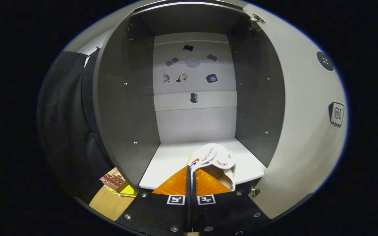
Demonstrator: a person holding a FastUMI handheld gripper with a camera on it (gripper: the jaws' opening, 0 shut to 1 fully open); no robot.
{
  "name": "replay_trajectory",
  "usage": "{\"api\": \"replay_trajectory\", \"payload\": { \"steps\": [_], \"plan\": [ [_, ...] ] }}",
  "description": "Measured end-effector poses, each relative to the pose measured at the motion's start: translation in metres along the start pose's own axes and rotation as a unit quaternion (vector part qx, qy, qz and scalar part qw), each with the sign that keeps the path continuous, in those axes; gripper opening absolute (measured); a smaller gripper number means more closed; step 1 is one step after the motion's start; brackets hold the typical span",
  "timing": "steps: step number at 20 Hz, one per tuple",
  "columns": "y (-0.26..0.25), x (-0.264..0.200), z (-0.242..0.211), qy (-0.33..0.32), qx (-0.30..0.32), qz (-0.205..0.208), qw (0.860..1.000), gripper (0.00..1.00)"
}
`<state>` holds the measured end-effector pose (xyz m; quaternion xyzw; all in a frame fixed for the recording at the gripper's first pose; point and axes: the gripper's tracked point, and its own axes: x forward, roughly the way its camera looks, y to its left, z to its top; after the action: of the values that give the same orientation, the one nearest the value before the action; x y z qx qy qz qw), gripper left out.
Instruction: Open the shoe cabinet door, grab the shoes and put them into the shoe cabinet, then close the shoe cabinet door.
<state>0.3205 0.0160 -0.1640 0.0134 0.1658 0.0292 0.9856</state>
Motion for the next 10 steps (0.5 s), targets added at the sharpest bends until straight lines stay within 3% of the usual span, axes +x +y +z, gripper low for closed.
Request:
{"api": "replay_trajectory", "payload": {
  "steps": [5,10],
  "plan": [
    [0.005,0.066,0.009,0.006,-0.019,0.016,1.0,0.0],
    [0.007,0.104,0.0,0.016,-0.039,0.012,0.999,0.0]
  ]
}}
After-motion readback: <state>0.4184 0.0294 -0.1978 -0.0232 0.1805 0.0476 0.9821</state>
